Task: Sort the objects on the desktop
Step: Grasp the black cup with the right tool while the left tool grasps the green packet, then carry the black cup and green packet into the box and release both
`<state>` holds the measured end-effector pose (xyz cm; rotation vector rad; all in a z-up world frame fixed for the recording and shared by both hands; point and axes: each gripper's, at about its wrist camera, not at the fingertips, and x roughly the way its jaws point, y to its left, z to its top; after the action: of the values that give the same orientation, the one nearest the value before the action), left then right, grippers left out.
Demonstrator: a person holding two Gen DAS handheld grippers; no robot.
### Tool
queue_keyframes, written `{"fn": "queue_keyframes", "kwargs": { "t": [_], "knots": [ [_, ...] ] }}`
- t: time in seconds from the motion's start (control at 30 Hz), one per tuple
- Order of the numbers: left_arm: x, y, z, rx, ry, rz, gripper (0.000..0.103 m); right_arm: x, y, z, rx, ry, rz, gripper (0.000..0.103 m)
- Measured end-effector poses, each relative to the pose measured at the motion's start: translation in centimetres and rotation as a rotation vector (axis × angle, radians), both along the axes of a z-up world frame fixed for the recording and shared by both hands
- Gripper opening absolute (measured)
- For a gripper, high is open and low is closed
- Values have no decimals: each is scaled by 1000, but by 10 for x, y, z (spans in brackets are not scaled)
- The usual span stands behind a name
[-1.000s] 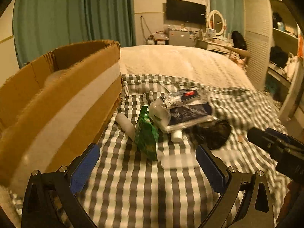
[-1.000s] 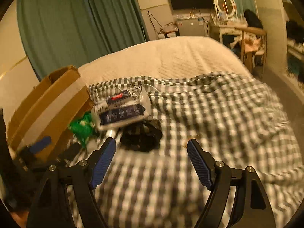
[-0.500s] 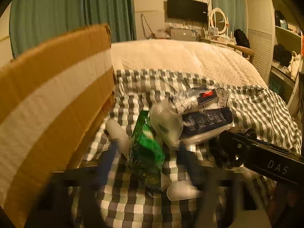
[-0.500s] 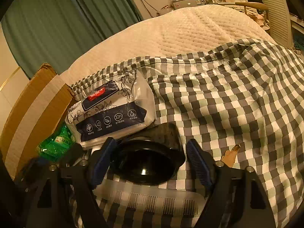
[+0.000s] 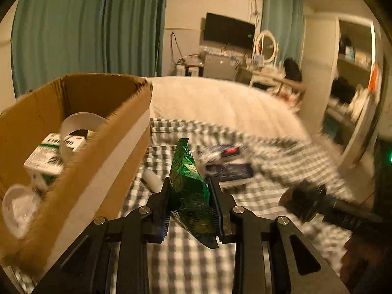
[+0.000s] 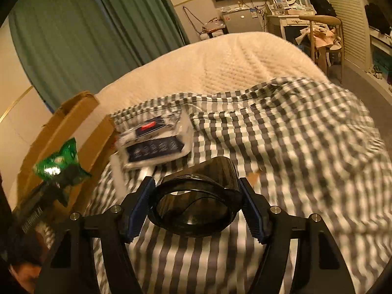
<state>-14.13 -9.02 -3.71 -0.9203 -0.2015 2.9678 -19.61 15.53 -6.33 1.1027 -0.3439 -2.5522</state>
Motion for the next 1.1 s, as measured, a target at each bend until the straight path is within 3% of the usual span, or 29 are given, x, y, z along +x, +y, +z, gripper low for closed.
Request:
{"fn": "queue_keyframes", "kwargs": {
  "t": [0.07,0.2,0.47,0.63,0.7,0.83,0.97,1.0,1.07,1.1],
  "knots": [
    [12,-9,18,69,5,-4,29,27,2,15,18,14,12,68],
    [37,-28,60,122,40,-5,29,66,8,27,18,5,35,68],
    [78,-69,122,-2,120,-4,29,99,-25,93,-4,82,94,68],
    [66,-115,127,25,134,48,29,93,-93,145,-15,165,224,68],
    [56,-140,117,30,99,83,29,81,-129,159,-20,190,277,68],
    [40,-170,93,6,83,114,29,53,-191,161,-58,179,351,68],
    [28,-187,70,46,37,119,29,18,-244,147,-93,135,385,68],
    [26,-188,67,41,28,121,31,9,-253,143,-114,122,381,69],
    [26,-188,63,21,10,127,46,-3,-257,140,-162,110,350,79],
    [25,-187,61,11,7,122,74,-6,-254,139,-182,113,318,94]
  ]
}}
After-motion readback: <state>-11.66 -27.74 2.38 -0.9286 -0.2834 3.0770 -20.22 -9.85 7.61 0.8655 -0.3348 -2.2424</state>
